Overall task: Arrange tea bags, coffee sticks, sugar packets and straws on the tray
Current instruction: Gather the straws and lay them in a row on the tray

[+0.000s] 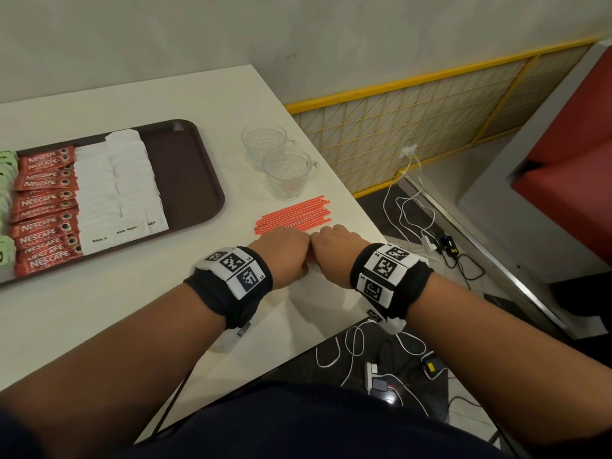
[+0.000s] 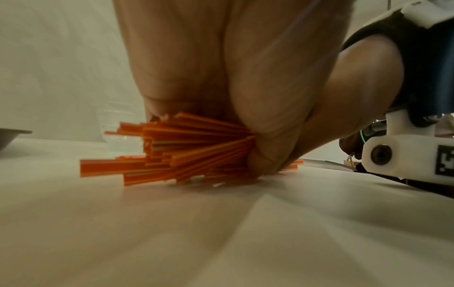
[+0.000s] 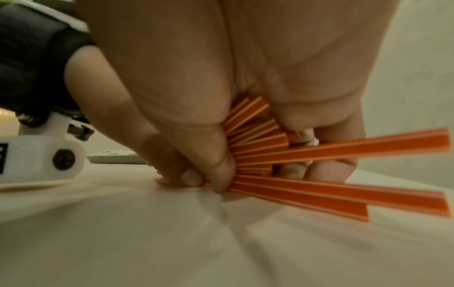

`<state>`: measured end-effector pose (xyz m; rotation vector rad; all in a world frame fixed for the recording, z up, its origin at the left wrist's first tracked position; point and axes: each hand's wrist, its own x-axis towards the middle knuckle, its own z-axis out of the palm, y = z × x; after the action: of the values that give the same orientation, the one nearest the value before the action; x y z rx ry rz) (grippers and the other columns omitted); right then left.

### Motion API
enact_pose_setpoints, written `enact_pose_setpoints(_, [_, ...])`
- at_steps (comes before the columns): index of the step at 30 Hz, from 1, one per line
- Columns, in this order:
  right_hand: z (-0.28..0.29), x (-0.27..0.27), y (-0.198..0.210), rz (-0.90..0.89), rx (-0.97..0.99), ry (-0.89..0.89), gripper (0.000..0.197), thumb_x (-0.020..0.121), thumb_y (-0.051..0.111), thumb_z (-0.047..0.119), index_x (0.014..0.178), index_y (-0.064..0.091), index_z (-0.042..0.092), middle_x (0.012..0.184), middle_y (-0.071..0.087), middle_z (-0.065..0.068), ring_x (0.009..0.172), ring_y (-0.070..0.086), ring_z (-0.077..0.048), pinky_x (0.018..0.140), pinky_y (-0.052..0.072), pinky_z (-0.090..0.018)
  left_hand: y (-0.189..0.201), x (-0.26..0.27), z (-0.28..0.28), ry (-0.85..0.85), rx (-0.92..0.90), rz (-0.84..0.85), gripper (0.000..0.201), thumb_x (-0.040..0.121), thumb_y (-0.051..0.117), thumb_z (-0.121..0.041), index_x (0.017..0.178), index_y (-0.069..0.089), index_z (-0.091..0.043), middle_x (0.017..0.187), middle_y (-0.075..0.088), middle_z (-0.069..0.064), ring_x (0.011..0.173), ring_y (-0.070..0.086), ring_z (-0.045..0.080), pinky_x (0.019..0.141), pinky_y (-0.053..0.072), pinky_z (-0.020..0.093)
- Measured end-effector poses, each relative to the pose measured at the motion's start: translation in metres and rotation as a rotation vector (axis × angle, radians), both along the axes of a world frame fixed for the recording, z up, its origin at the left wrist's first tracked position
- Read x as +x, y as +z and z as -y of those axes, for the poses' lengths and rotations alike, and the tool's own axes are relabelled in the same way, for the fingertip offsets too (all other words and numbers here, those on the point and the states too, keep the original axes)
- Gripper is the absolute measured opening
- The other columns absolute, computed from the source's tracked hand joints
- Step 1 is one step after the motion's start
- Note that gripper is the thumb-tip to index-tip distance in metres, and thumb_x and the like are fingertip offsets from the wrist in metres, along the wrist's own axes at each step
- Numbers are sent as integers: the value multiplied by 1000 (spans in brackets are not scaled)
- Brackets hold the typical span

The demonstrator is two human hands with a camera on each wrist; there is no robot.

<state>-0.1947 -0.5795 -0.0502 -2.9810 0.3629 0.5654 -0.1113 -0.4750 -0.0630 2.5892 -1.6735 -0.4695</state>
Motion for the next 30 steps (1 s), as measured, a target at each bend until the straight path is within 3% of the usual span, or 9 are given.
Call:
enact_pose_setpoints(5, [-5,0,4,-20,-3,30,31,98,44,22,126,48,9,123,51,-12,115,48,-29,94,43,-40,-2,-2,-7,1,11,30,22,96,49,-25,109,59,-10,105,58,9,89,49,22,82,45,34])
enact_pose_setpoints(8, [-6,2,4,-16,-14,22,30,97,46,19,125,47,11,123,53,-10,114,50,-28,91,42,-39,-2,-2,-10,17,2,23,25,96,49,-24,115,57,-10,111,57,8,98,53,25,84,43,33])
enact_pose_setpoints(14, [-6,8,7,7,-6,48,28,96,48,19,124,49,15,119,59,-7,106,58,-28,82,42,-35,6,3,-15,81,3,-32,26,91,51,-22,116,56,-15,106,65,7,88,59,25,78,49,36])
enact_pose_setpoints(18, [-7,16,15,3,30,100,26,95,51,15,120,53,16,115,62,-4,99,62,-26,85,50,-34,14,9,-26,131,-65,-114,26,91,52,-23,117,52,-18,105,64,3,79,51,19,69,36,28])
enact_pose_setpoints(22, [-12,29,31,59,80,209,26,92,50,12,116,58,15,108,65,-6,97,62,-26,81,48,-32,22,20,-41,143,-127,-177,33,96,55,-38,122,49,-17,101,58,-3,92,58,22,74,36,27])
enact_pose_setpoints(24, [-18,39,40,89,114,245,18,91,51,18,105,61,18,98,65,-4,93,62,-25,74,44,-30,25,26,-53,149,-136,-207,30,97,55,-41,117,52,-18,100,60,-2,94,60,22,73,35,26])
enact_pose_setpoints(26, [-20,50,49,156,143,234,12,88,56,34,93,60,23,89,63,3,90,62,-23,74,46,-32,27,35,-70,191,-186,-271,20,98,54,-41,99,53,-22,88,59,-3,82,59,18,65,34,26])
enact_pose_setpoints(28, [-18,58,57,258,220,195,34,78,60,58,97,64,31,97,63,9,96,59,-17,83,48,-35,28,45,-92,283,-282,-367,24,97,53,-43,91,53,-19,78,54,-6,68,52,10,60,36,24])
enact_pose_setpoints(30, [-20,62,68,400,477,119,52,75,59,71,114,62,37,117,59,14,111,53,-9,95,43,-31,29,52,-113,377,-410,-450,26,97,54,-44,97,57,-18,77,54,-5,66,51,8,60,42,24])
